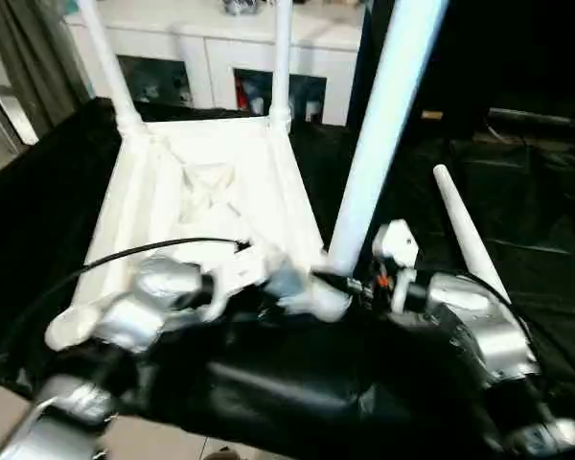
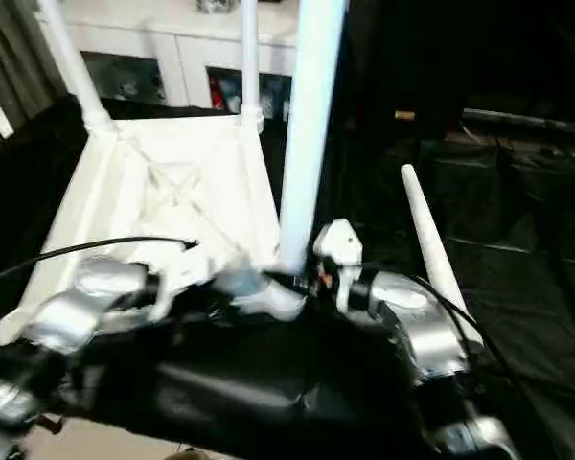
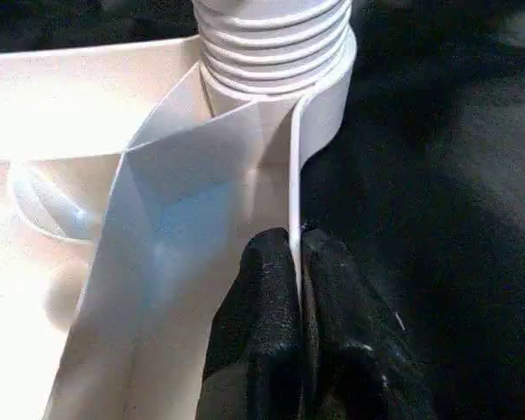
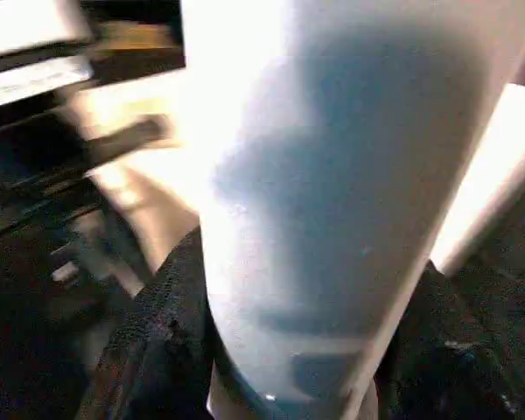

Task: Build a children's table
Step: Insert table leg to table base

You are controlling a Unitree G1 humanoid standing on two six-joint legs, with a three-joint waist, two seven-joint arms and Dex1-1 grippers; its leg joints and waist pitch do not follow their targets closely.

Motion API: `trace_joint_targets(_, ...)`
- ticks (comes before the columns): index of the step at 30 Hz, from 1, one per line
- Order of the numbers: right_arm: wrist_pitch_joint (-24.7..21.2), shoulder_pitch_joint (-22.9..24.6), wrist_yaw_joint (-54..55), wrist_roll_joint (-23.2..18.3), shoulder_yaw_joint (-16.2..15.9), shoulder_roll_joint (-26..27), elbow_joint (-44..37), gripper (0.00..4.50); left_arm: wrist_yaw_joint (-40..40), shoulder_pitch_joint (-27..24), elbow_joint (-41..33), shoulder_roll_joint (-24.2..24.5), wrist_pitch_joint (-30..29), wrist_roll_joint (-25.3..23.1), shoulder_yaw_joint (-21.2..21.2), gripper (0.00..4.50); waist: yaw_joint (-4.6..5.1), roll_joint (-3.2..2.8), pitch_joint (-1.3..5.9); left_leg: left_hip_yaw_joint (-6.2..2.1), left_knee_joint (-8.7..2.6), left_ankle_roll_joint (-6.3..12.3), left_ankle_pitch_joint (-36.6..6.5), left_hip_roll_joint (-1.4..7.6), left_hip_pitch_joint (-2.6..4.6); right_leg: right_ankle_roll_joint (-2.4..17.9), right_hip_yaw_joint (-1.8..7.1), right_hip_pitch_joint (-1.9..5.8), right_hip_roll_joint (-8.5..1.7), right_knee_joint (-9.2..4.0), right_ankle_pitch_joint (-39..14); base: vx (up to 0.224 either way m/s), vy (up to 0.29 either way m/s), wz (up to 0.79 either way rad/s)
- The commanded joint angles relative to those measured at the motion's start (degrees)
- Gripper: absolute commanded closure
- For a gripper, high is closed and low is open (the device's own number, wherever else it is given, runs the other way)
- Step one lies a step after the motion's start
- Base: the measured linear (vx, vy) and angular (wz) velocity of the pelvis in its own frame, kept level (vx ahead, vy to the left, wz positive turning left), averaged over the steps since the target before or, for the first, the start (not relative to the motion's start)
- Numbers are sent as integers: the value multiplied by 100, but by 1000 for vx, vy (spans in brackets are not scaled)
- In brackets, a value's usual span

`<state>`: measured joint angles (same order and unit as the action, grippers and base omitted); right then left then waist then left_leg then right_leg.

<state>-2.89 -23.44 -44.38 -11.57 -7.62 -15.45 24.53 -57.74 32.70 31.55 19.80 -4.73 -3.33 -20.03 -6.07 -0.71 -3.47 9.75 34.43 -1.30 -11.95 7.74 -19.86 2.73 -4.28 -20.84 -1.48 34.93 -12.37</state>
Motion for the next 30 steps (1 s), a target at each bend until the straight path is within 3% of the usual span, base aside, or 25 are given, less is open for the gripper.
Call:
trace_joint_targets(1, -391, 192, 784, 401, 116, 35, 860, 260, 590, 322, 56, -152, -155, 42, 305, 450, 59, -25, 186, -352, -534, -46, -1876, 655, 89, 676, 441, 118, -922, -672, -2950, -56, 17, -6)
trace_joint_targets(6, -506, -524, 3061, 386, 708, 609, 2090, 260, 2147, 916, 770, -922, -889, -45, 620, 450, 187, -48, 187, -362, -524, -157, -2002, 628, 102, 811, 425, 89, -930, -676, -2701, 0, 0, 0)
trace_joint_targets(7, -438, -700, 3549, 403, 789, 731, 2364, 260, 2585, 1044, 991, -1120, -957, -76, 697, 450, 185, -75, 201, -378, -520, -183, -1968, 631, 87, 839, 420, 101, -936, -654, -2592, 0, 0, 0)
trace_joint_targets(8, -364, -824, 3846, 364, 870, 840, 2553, 260, 2888, 1132, 1153, -1272, -1040, -80, 761, 450, 211, -54, 198, -372, -536, -179, -1927, 629, 64, 845, 424, 110, -921, -655, -2487, 0, 0, 0)
trace_joint_targets(9, -212, -1022, 4391, 232, 1095, 1077, 2839, 260, 3457, 1283, 1444, -1547, -1100, -92, 899, 450, 223, -53, 224, -360, -533, -158, -1736, 634, 46, 927, 434, 127, -943, -631, -2058, 0, 0, 0)
trace_joint_targets(10, -212, -1022, 4391, 232, 1095, 1077, 2839, 260, 3457, 1283, 1444, -1547, -1100, -92, 899, 450, 223, -53, 224, -360, -533, -158, -1736, 634, 46, 927, 434, 127, -943, -631, -2058, 0, 0, 0)
trace_joint_targets(13, -282, -1247, 4670, 140, 1172, 1457, 3140, 260, 3855, 1407, 1685, -1890, -1129, -65, 926, 450, 200, -8, 256, -282, -498, 138, -1340, 622, 20, 1064, 450, 154, -947, -602, -1616, 0, 0, 0)
trace_joint_targets(17, -229, -1392, 4765, 219, 1125, 1602, 3268, 260, 3950, 1439, 1691, -1940, -1187, -131, 880, 450, 160, -9, 272, -245, -483, 324, -1075, 613, -10, 1087, 450, 158, -948, -582, -1409, 0, 0, 0)
trace_joint_targets(20, -134, -1519, 4793, 229, 1147, 1644, 3455, 260, 3985, 1490, 1797, -1951, -1180, -137, 889, 450, 137, -25, 265, -246, -492, 321, -1098, 619, -8, 1051, 445, 149, -946, -597, -1548, 0, 0, 0)
trace_joint_targets(25, -76, -1709, 4734, 344, 1148, 1683, 3696, 260, 3955, 1581, 2007, -1955, -1114, -153, 890, 450, 160, -53, 233, -272, -546, 171, -1527, 651, 37, 952, 443, 101, -928, -649, -1976, 0, 0, 0)
trace_joint_targets(30, -169, -1780, 4473, 479, 993, 1660, 3712, 260, 3718, 1533, 1941, -1876, -1049, -197, 767, 450, 171, -31, 224, -271, -546, 153, -1595, 640, 21, 974, 464, 104, -957, -655, -2032, 0, 0, 0)
